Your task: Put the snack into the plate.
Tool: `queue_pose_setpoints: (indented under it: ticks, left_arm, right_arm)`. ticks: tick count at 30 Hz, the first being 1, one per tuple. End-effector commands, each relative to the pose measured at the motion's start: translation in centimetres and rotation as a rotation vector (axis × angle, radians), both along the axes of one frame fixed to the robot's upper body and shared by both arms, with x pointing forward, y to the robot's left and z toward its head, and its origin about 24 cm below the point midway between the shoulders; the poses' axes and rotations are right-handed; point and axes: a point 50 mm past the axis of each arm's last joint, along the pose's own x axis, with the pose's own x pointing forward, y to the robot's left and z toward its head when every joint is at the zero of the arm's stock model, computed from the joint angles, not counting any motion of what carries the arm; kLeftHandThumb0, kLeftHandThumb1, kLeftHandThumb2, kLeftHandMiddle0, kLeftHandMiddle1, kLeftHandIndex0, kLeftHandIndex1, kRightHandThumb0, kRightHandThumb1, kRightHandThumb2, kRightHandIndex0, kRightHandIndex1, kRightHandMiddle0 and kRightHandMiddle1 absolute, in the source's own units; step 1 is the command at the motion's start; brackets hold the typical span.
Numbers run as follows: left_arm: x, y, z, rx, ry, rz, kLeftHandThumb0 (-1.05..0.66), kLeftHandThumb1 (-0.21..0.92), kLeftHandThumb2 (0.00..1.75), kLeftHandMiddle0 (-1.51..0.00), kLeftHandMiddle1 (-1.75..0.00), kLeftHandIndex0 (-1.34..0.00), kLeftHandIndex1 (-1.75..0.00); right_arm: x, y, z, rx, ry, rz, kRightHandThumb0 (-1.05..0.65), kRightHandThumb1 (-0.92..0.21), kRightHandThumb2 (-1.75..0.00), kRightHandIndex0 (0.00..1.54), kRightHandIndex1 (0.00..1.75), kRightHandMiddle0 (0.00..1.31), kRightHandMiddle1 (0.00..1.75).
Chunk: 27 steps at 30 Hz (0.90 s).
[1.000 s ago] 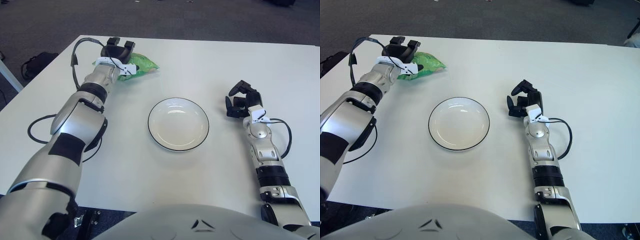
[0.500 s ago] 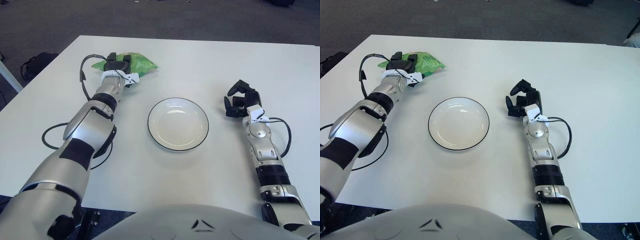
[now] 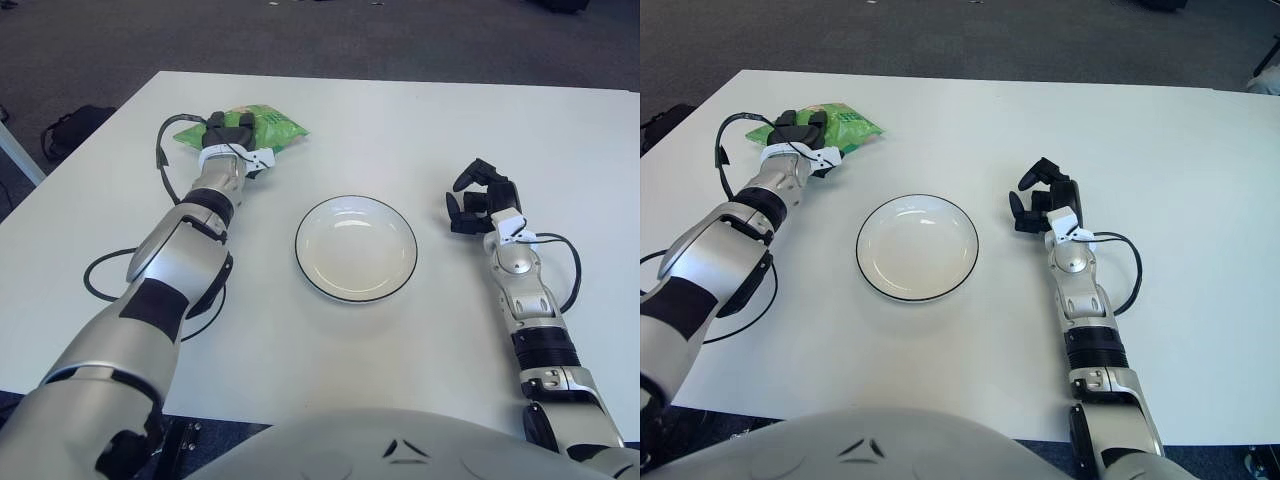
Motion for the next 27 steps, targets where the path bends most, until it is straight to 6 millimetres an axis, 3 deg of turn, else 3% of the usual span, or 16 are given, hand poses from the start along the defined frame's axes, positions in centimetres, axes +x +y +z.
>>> queue_pose_setpoints:
  ticks: [1, 9, 15, 27]
  left_arm:
    - [-0.3, 0.8, -0.5, -0.028, 0.016, 0.019, -1.05, 0.92, 1.08, -0.1, -0.05, 0.0, -0.29]
    - [-0.5, 1.6, -0.6, -0.063, -0.022, -0.026, -1.04, 0.92, 1.06, -0.18, -0.09, 0.0, -0.43]
    - [-1.4, 2.4, -0.8, -0.074, -0.118, -0.17, -1.02, 0.92, 1.07, -0.23, -0.12, 0.0, -0.52]
    - [-4.8, 4.2, -0.9, -0.153, -0.2, -0.45, -0.97, 0.92, 1.09, -0.29, -0.18, 0.0, -0.61]
  right_arm:
    - [-2.3, 0.1, -5.4, -0.018, 0.267, 0.003, -0.48, -0.34, -1.29, 1.2, 1.75, 0.6, 1.75]
    - [-2.3, 0.4, -5.2, -0.025, 0.27, 0.013, -0.48, -0.34, -1.29, 1.19, 1.75, 0.6, 1.75]
    - [-2.3, 0.3, -5.1, -0.042, 0.281, 0.014, -0.48, -0.34, -1.29, 1.2, 1.75, 0.6, 1.75]
    - [-2.3, 0.4, -4.6, -0.068, 0.282, 0.007, -0.48, -0.33, -1.3, 1.17, 1.75, 0.61, 1.75]
